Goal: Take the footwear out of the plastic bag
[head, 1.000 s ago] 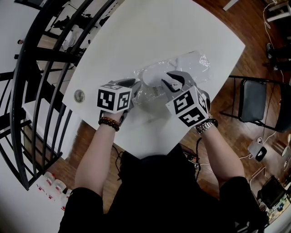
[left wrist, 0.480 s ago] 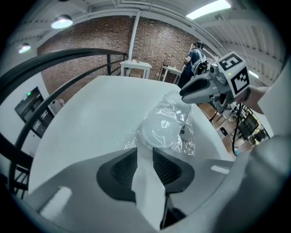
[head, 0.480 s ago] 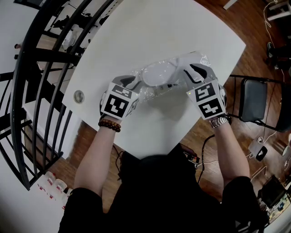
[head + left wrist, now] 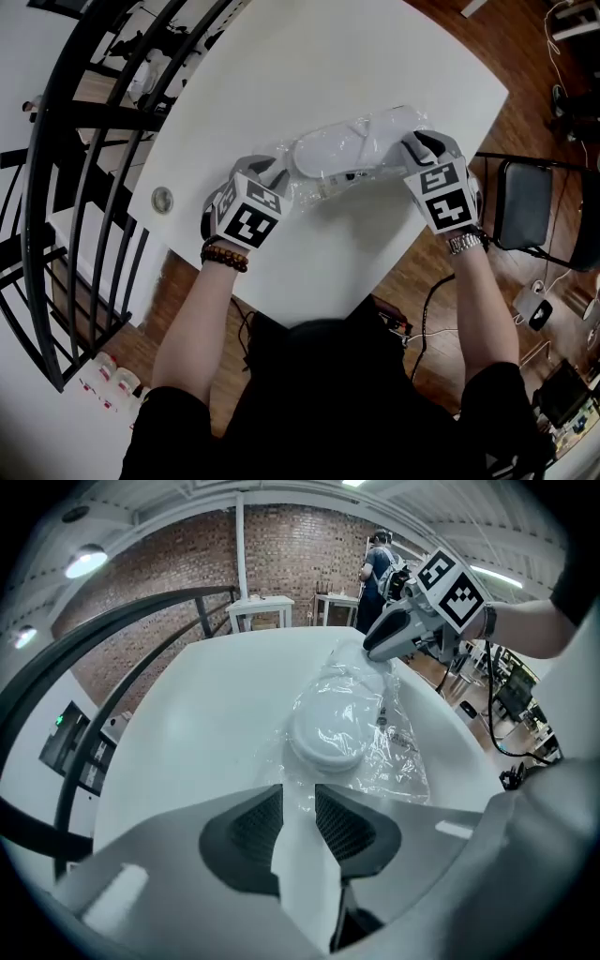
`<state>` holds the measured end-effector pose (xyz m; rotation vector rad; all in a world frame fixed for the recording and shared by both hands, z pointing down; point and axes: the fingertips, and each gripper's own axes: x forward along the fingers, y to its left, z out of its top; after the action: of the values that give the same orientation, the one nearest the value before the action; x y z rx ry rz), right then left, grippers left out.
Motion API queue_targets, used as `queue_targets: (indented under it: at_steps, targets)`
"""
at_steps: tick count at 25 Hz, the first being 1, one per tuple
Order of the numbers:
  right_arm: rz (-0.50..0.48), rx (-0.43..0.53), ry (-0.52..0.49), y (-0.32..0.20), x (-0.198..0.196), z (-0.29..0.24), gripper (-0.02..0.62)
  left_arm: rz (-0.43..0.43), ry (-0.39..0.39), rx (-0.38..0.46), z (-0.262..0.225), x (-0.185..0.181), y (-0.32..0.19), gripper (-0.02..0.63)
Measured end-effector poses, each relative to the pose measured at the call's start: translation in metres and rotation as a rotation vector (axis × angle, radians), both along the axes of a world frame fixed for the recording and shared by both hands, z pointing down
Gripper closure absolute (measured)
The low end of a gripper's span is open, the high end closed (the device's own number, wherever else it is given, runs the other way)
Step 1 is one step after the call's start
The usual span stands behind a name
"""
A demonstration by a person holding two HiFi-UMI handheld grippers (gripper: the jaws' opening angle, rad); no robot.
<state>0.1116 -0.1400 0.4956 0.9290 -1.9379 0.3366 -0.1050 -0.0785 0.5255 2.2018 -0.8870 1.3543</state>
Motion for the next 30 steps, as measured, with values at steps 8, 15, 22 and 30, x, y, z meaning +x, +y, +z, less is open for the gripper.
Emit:
queue_targets:
  at_steps: [8, 15, 22, 30]
  targets:
    - [0.016, -0.017, -0.016, -0.001, 0.002, 0.006, 0.497, 0.041, 0.008, 0.026, -0.001, 0.006, 0.001, 0.486]
    - [0.019, -0.011, -0.025, -0.002, 0.001, 0.006, 0.497, -0.026, 0.215, -0.081, -0.011, 0.023, 0.007, 0.506]
    - [0.021, -0.005, -0.031, 0.0, 0.0, 0.007, 0.499, -0.319, 0.543, -0.337, -0.009, 0.023, 0.007, 0.463]
    - [0.018, -0.012, -0.037, 0.0, 0.0, 0.007, 0.5, -0.383, 0.702, -0.447, -0.016, 0.025, 0.011, 0.402]
